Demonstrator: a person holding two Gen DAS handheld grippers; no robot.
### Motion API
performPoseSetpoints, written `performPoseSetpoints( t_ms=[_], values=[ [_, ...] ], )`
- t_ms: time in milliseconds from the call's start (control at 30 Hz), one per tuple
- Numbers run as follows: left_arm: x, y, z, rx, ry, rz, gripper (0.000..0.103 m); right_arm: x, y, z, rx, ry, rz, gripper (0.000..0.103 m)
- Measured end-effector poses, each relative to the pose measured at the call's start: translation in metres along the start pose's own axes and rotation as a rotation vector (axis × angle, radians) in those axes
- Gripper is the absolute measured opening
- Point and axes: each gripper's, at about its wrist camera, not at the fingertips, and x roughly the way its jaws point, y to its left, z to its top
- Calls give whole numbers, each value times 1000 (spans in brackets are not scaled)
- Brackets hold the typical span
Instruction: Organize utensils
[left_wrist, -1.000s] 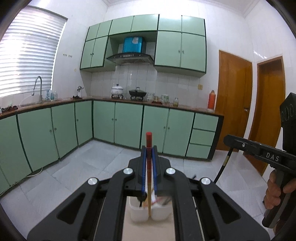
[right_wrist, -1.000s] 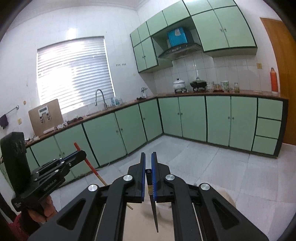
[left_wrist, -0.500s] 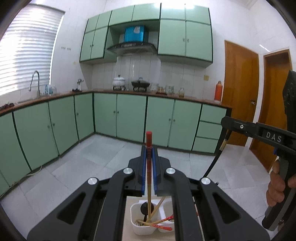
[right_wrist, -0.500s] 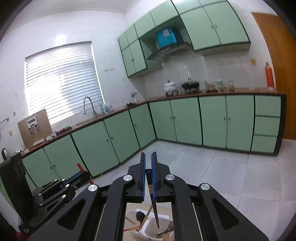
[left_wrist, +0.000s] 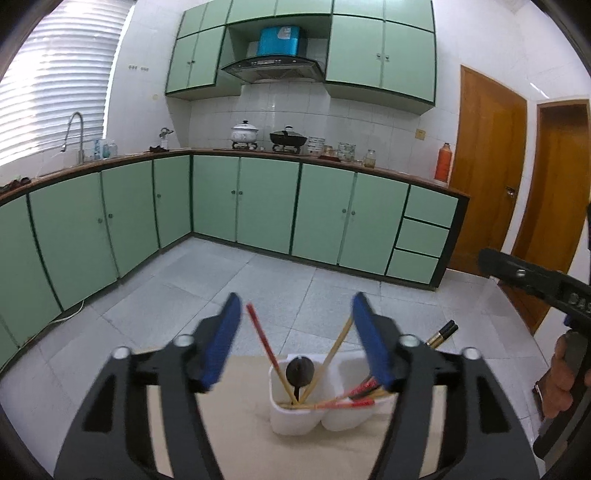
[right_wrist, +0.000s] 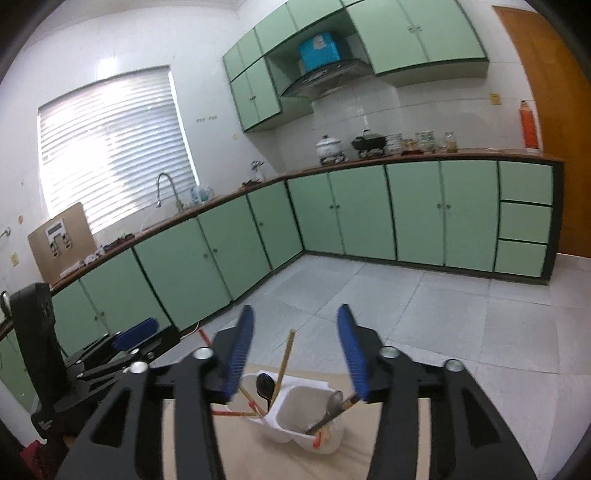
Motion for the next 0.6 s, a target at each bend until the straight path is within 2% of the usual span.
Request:
performPoseSetpoints(
  t_ms=[200,400,600],
  values=[
    [-41,-5,-10,-15,-39,18,87,-39,5,-19,-19,-23,-44,72],
    [-80,-21,-23,33,-68,66,96,-69,16,-42,-33,-4,-68,89],
    [-111,-33,-37,53,-52,52,96,-89,34,-59,-57,3,-54,95]
  ],
)
